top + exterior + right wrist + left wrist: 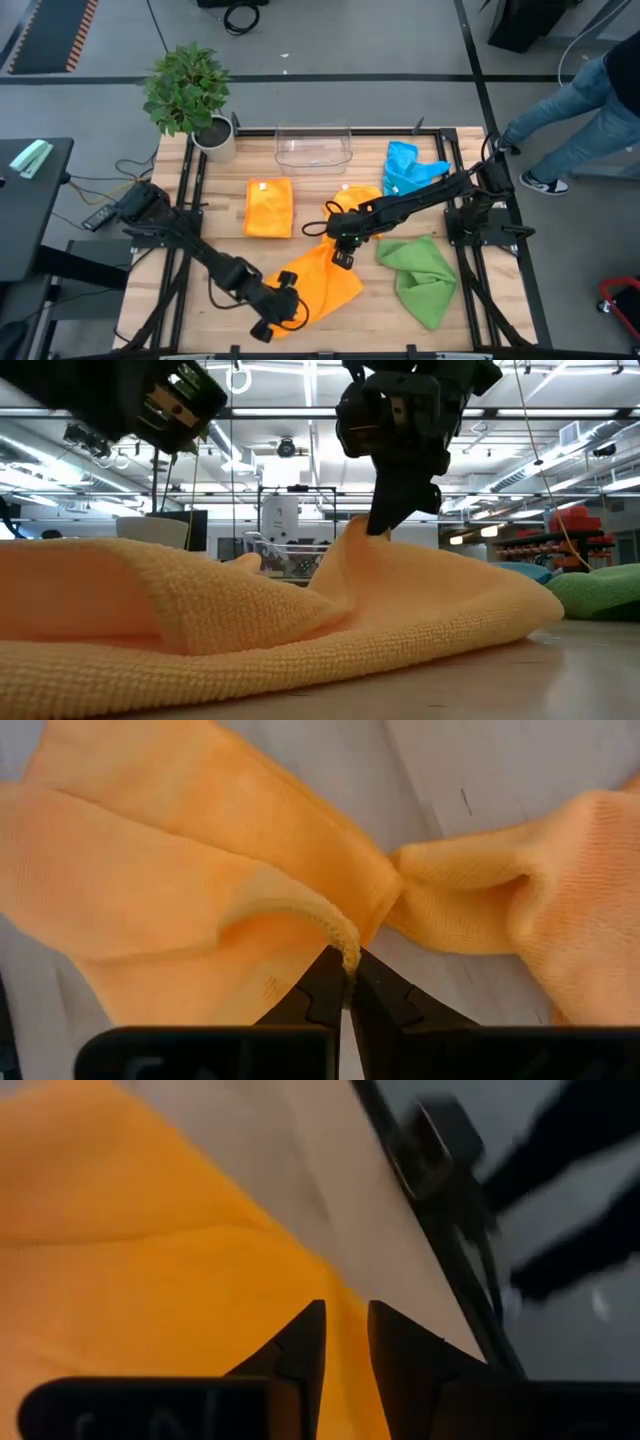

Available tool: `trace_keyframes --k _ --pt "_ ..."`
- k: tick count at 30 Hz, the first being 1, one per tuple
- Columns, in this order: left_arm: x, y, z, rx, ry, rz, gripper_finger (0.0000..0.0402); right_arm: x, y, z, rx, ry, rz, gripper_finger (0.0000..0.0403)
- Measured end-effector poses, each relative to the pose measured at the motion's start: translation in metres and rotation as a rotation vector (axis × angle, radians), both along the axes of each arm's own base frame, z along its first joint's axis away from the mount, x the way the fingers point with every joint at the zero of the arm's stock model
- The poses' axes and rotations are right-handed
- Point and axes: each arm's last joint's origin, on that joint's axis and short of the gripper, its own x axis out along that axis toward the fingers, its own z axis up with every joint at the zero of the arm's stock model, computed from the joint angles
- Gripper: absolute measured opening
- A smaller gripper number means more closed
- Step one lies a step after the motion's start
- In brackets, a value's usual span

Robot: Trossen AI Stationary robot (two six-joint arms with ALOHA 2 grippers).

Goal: Fold microfiber towels
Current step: Fold the left orange microfiber cloth

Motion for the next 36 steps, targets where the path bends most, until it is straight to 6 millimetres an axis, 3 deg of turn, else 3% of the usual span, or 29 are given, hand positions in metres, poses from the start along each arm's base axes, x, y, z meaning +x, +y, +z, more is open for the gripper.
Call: trace_keyframes --k 6,26,30,36 --pt "-0.002 0.0 -0.007 0.093 0.025 -0.082 0.01 -0.001 -0.002 -0.001 -0.008 0.013 0.005 0.0023" --pt "-0.003 -0.001 -0.008 0.146 0.008 -0.148 0.0101 -0.001 -0.003 -0.001 0.01 0.018 -0.068 0.0024" --pt "-0.005 -0.001 -0.01 0.216 -0.004 -0.227 0.0138 -0.001 -0.003 -0.001 0.019 0.02 -0.085 0.0024" --pt "0.002 -0.002 -0.016 0.184 -0.026 -0.194 0.0229 -0.001 -0.003 -0.001 0.02 0.02 -0.087 0.0024"
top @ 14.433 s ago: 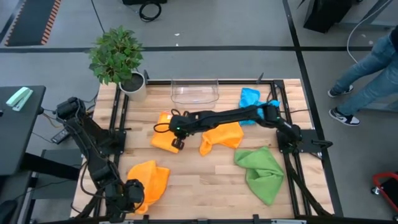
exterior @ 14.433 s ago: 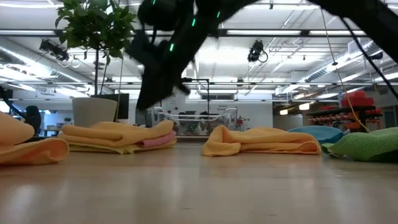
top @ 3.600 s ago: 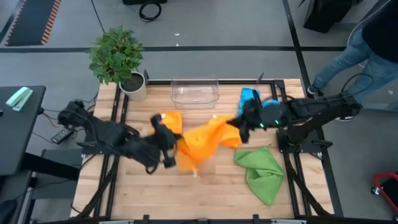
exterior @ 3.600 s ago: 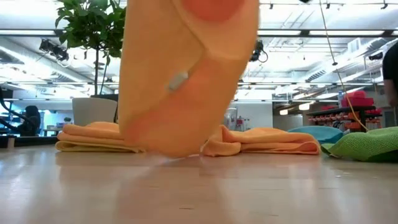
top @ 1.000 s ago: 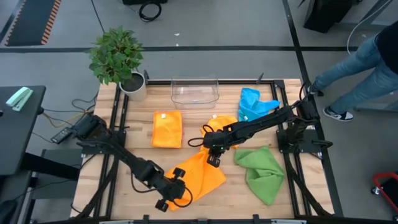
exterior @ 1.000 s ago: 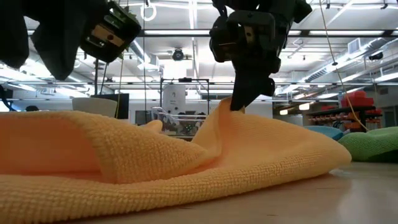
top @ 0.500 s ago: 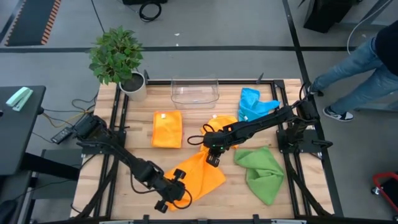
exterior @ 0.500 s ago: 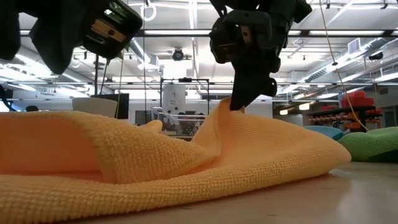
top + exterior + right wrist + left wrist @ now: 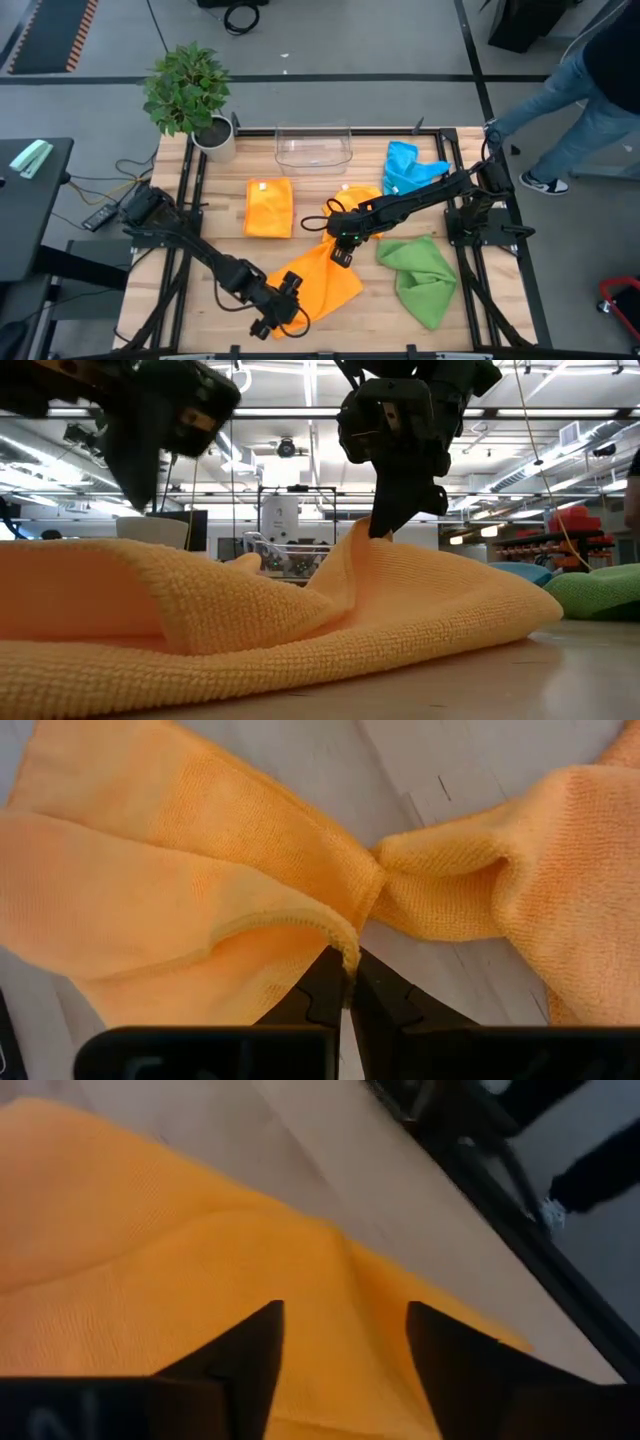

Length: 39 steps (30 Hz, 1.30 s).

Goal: Fold microfiber towels
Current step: Fold the left orange microfiber cloth

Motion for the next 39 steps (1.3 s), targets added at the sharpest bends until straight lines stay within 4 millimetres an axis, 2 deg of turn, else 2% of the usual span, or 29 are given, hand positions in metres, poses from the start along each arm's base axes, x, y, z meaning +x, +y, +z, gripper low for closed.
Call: trace_keyframes --k 5,8,12,16,19,25,29,32,36,39 --pt "0.007 -0.005 -0.019 0.001 -0.002 0.035 0.027 0.0 0.0 0.0 -0.002 0.002 0.003 0.0024" --pt "0.009 -0.001 -0.021 0.028 -0.011 0.103 0.0267 -0.001 0.0 0.0 -0.008 0.008 0.012 0.0024" --pt "0.01 0.0 -0.024 0.062 -0.029 0.157 0.0243 -0.002 0.0 -0.001 -0.022 0.015 0.038 0.0024" --pt "0.008 -0.004 -0.027 0.08 -0.03 0.154 0.02 -0.002 -0.001 -0.001 -0.032 0.018 0.054 0.0024" --pt "0.005 -0.009 -0.027 0.075 -0.035 0.139 0.0154 -0.003 -0.001 -0.001 -0.041 0.02 0.071 0.0024" --pt "0.002 -0.023 -0.021 -0.036 -0.08 0.178 0.0024 -0.002 -0.003 -0.001 -0.053 0.018 0.089 0.0024" --pt "0.002 -0.024 -0.019 -0.163 -0.067 0.391 0.0013 -0.002 -0.005 -0.001 -0.055 0.022 0.087 0.0024" --pt "-0.005 -0.032 -0.016 -0.275 -0.07 0.56 0.0008 -0.002 -0.005 -0.001 -0.055 0.023 0.088 0.0024" --pt "-0.032 -0.053 -0.018 -0.369 -0.092 0.764 0.0007 -0.003 -0.004 -0.001 -0.055 0.022 0.09 0.0024" --pt "-0.055 -0.067 -0.018 -0.45 -0.179 0.936 0.0006 -0.003 -0.001 -0.001 -0.053 0.021 0.094 0.0024"
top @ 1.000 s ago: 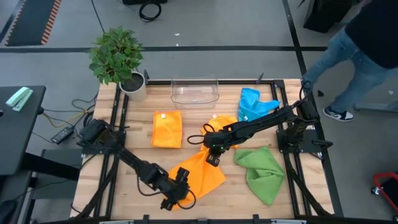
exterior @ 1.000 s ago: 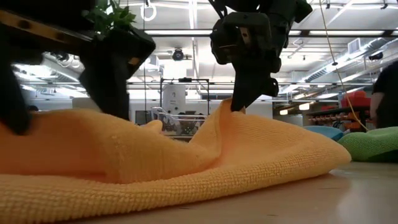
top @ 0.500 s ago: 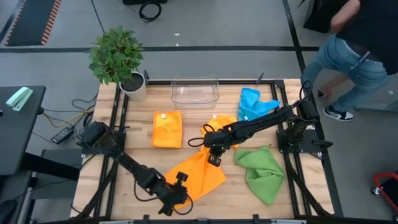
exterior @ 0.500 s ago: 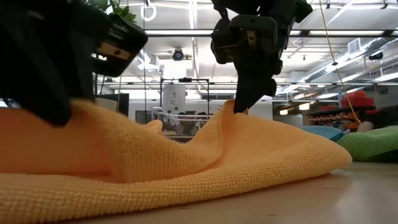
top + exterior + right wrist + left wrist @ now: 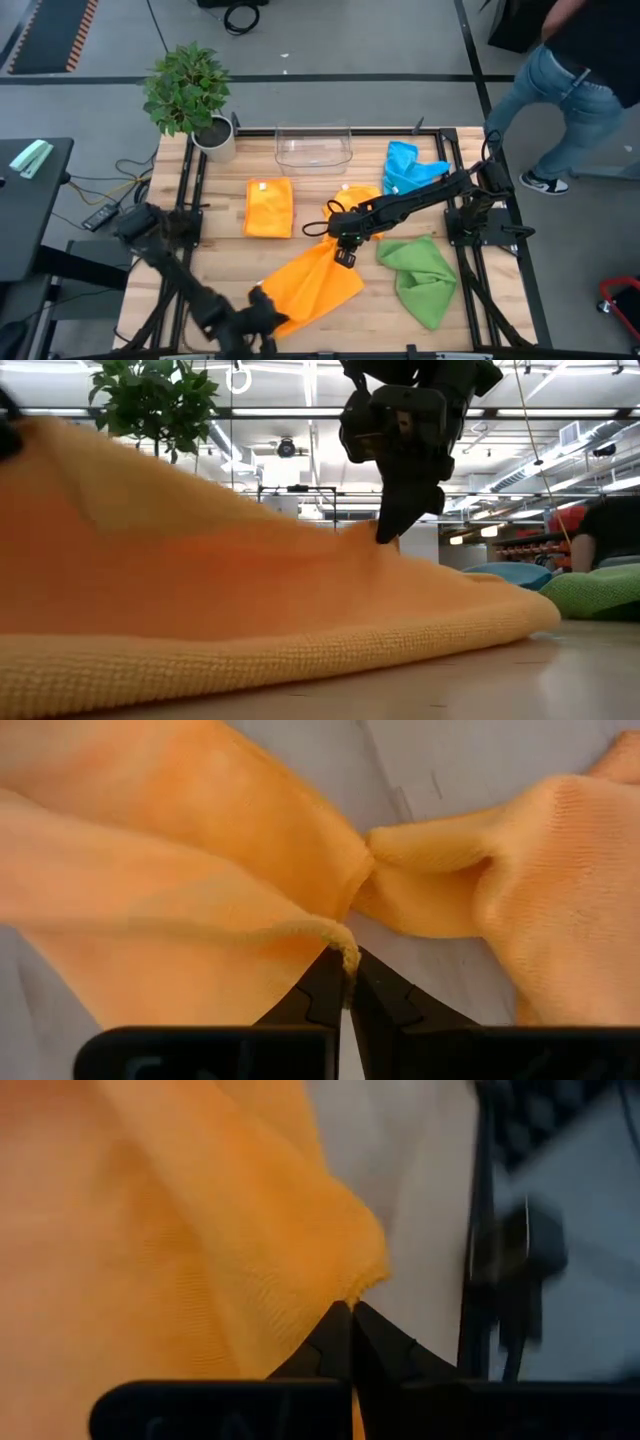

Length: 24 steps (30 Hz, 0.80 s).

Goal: Fold microfiber towels
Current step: Fold the left orange microfiber cloth

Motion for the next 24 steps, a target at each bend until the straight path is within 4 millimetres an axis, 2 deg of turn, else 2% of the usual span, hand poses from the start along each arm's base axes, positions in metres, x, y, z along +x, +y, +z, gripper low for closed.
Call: trace_keyframes --k 5,11,20,24 --pt "-0.03 -0.01 -0.005 -0.141 -0.154 0.263 0.0006 0.0 0.004 0.0 0.001 -0.011 0.013 0.0024" --pt "-0.031 -0.008 -0.015 -0.244 -0.208 0.395 0.0006 0.004 0.005 0.002 0.018 -0.052 -0.009 0.0024" --pt "-0.048 -0.018 -0.016 -0.317 -0.226 0.397 0.0006 0.003 0.008 0.002 0.02 -0.051 -0.003 0.0024" --pt "-0.054 -0.02 -0.02 -0.333 -0.129 0.357 0.0006 0.004 0.009 -0.002 0.018 -0.037 -0.01 0.0024"
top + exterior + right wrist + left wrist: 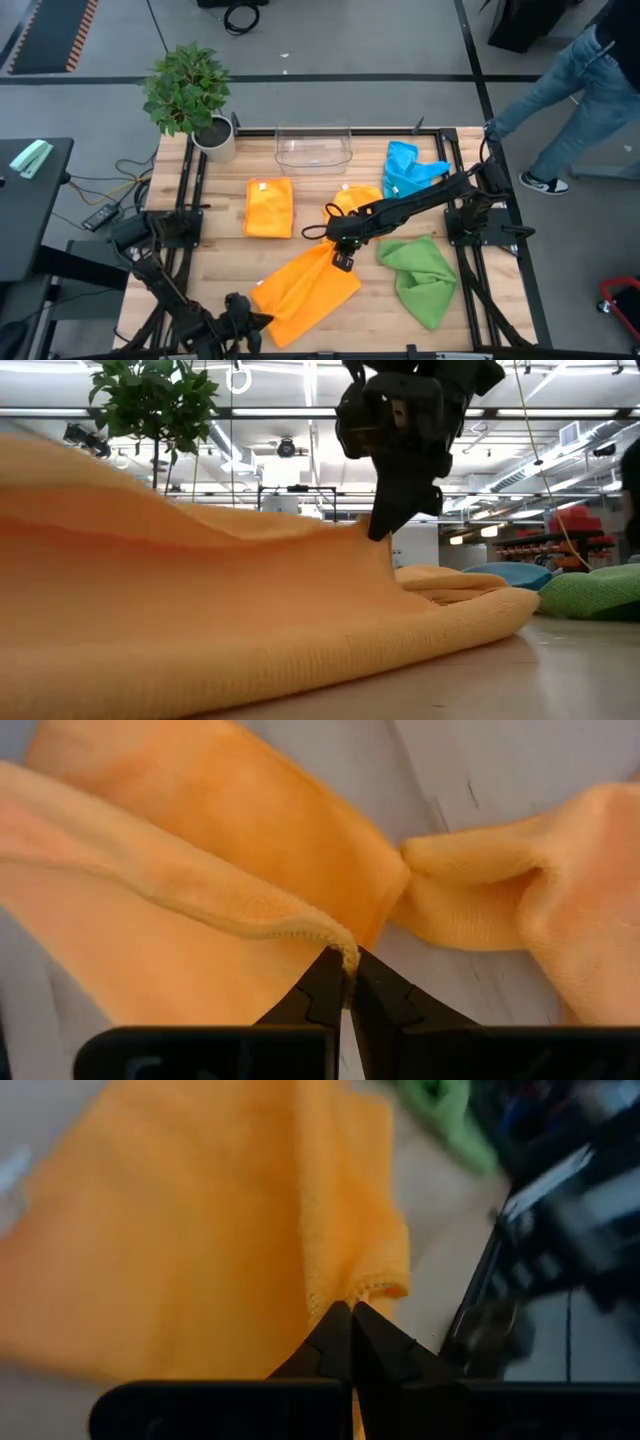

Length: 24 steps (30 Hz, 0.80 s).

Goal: Fold microfiber towels
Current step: Fold the left orange microfiber cloth

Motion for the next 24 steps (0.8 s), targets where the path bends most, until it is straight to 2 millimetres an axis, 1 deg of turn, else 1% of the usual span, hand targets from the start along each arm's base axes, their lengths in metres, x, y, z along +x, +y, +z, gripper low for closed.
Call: trace_keyframes --k 3,6,10,13,16,19,22,24 --pt "-0.003 0.004 -0.008 0.004 0.096 -0.048 0.0006 0.004 0.0 -0.012 -0.011 0.018 0.005 0.0024" --pt "-0.002 0.012 -0.013 0.049 0.123 -0.035 0.0017 0.008 -0.004 -0.022 -0.026 0.039 0.011 0.0024" --pt "0.006 0.016 -0.011 0.093 0.121 -0.044 0.0055 0.009 -0.011 -0.023 -0.043 0.034 -0.023 0.0024" --pt "0.009 0.017 -0.011 0.102 0.128 -0.055 0.0091 0.01 -0.014 -0.016 -0.046 0.002 -0.022 0.003" --pt "0.009 0.016 -0.01 0.091 0.124 -0.053 0.0133 0.01 -0.017 -0.008 -0.042 -0.021 -0.023 0.0051" --pt "0.006 0.014 -0.007 0.065 0.114 -0.055 0.0174 0.013 -0.019 -0.001 -0.02 -0.031 -0.018 0.0086" --pt "0.002 0.014 0.004 0.035 0.102 -0.06 0.0203 0.014 -0.024 0.003 0.05 -0.01 0.007 0.0124" --pt "-0.002 0.016 0.015 0.022 0.096 -0.059 0.0211 0.014 -0.029 0.004 0.096 -0.006 0.031 0.0146"
